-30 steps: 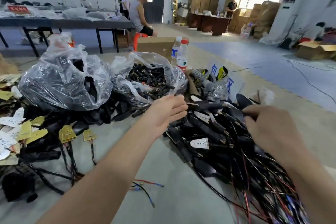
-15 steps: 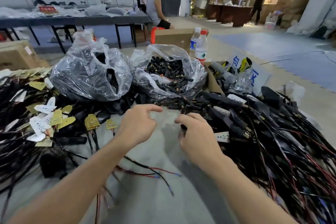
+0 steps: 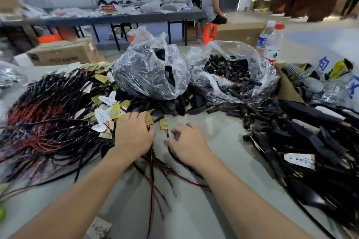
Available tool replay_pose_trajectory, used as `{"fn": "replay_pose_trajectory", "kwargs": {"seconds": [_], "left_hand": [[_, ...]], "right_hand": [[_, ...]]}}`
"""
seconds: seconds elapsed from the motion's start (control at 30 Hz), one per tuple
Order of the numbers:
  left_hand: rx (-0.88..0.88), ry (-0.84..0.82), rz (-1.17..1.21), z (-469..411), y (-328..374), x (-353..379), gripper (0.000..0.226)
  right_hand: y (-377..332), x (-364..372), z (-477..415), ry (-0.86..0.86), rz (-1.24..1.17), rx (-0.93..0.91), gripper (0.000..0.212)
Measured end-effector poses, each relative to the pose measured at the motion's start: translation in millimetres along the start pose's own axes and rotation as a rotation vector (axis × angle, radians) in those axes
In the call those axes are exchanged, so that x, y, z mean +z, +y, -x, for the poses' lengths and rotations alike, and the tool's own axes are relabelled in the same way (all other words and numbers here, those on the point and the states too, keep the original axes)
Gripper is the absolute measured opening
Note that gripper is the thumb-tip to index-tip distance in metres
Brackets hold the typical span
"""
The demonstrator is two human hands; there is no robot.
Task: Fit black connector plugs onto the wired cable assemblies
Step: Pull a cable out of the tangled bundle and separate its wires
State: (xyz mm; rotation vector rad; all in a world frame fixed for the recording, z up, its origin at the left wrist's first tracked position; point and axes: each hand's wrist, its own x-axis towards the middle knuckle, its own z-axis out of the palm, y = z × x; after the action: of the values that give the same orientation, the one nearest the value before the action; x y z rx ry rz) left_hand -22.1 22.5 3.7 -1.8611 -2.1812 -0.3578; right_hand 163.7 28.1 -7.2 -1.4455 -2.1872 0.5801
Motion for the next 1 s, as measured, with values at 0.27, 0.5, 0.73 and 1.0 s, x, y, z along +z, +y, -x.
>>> {"fn": "replay_pose_trajectory", "kwargs": {"seconds": [0.27,0.5,0.73,1.0], "left_hand": [[0.114,0.108,-0.027,-15,12,1,0.029],[-0.071,-0.15,1.129,-1,85,-27,0.031],[-0.064,-0.727,1.359,10,144,-29,0.021],[-0.099,-0.533,1.371,2,140,-1,0.031]], "right_hand": [[-15,-6,-10,-0.054,0.425,0.02,0.029],[21,-72,-3,0.192,-0.84,0.406,0.027],[45,-82,-9,0.436,-1.659,0.612,0.024],[53,-74,11,0.206,-1.118,0.393,0.023]]}}
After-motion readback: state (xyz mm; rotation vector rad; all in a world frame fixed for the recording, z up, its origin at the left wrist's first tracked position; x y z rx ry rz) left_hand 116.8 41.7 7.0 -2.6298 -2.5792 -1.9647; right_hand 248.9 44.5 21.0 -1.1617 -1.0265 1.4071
